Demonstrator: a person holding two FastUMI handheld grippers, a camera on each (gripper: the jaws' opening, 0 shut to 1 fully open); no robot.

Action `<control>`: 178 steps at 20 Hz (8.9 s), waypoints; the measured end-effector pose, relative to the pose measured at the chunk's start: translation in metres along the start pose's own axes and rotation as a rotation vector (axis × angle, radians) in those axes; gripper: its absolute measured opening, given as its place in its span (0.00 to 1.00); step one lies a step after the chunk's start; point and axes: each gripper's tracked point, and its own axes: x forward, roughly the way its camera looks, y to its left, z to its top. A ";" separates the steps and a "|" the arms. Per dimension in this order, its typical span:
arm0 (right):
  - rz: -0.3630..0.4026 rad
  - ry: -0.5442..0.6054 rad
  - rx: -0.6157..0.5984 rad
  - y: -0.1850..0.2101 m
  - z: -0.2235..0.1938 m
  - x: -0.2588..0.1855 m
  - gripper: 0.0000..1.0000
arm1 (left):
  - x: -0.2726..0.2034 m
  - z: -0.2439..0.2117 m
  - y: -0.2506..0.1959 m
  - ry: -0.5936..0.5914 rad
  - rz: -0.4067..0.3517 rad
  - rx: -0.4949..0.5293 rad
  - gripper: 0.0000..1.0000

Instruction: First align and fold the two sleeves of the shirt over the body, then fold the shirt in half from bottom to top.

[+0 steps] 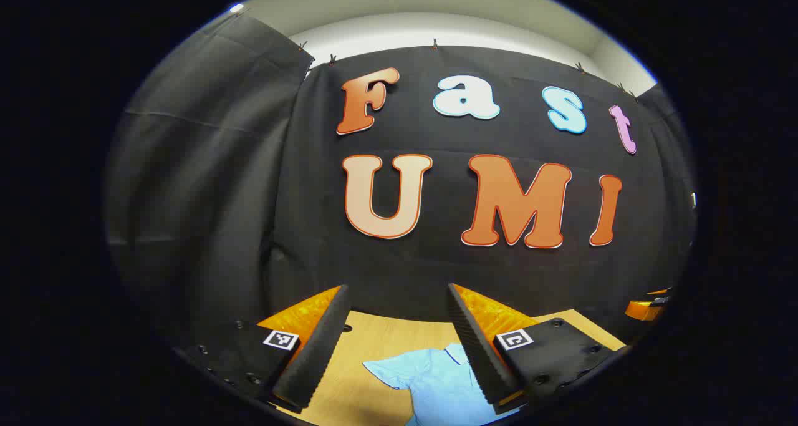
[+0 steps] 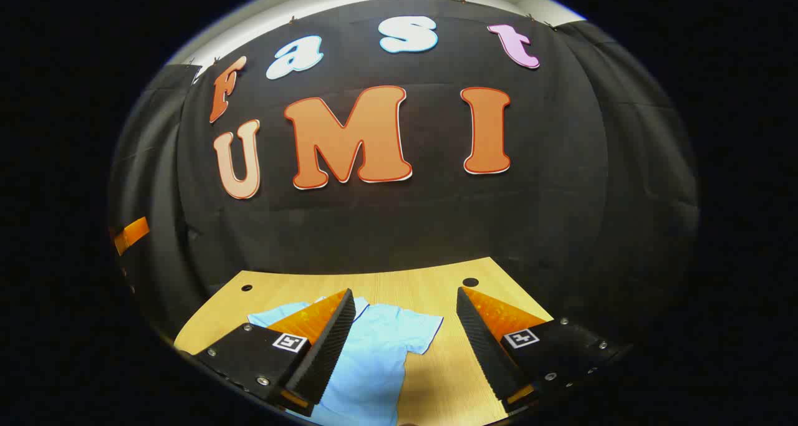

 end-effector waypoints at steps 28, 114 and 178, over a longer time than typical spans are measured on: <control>-0.098 0.200 0.030 -0.001 -0.037 0.055 0.98 | 0.100 -0.056 -0.014 0.101 -0.130 0.089 0.99; 0.248 0.887 -0.050 0.277 -0.213 0.208 0.30 | 0.137 -0.144 0.148 0.338 0.011 0.098 1.00; 0.033 0.767 0.162 0.017 -0.179 0.099 0.99 | 0.209 -0.289 -0.148 1.007 -0.325 0.082 0.05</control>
